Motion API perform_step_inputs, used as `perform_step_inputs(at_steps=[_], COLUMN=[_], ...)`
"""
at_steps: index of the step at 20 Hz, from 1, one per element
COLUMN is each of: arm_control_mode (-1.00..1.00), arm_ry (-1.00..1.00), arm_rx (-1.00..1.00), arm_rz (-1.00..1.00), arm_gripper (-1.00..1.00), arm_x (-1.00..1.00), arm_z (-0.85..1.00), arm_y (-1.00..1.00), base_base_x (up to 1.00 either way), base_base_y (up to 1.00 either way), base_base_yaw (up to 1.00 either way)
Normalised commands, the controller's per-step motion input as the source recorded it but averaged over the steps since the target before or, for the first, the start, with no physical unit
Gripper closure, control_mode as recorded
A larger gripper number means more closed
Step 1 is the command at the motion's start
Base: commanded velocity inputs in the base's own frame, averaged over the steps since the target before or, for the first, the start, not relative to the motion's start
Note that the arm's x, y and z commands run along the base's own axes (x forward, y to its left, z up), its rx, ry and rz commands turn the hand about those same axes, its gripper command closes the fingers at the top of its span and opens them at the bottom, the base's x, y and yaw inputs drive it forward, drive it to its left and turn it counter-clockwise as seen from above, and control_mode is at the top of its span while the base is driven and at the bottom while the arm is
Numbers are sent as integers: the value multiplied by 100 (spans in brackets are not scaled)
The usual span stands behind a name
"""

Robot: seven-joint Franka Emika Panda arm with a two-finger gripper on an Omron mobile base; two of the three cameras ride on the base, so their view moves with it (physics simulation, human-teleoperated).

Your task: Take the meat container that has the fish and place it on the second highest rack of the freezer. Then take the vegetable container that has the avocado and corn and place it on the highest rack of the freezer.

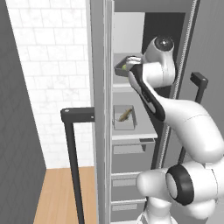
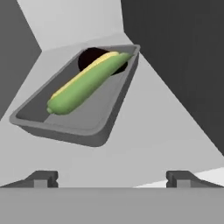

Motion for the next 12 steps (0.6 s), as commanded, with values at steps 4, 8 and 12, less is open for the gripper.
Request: perform_step_inputs(at_steps=[4,8,12], arm_control_mode=[-100,-100,-100], arm_ry=[-11,-9,-6], arm_rx=[0,0,0], arm_rz=[2,5,5], arm_gripper=[-100,-100,-100], arm_x=[-53,-61,-60], arm_z=[0,0,0], arm_y=[3,12,14], base_base_x=[0,0,0], base_base_y=[0,0,0], base_base_yaw=[0,0,0])
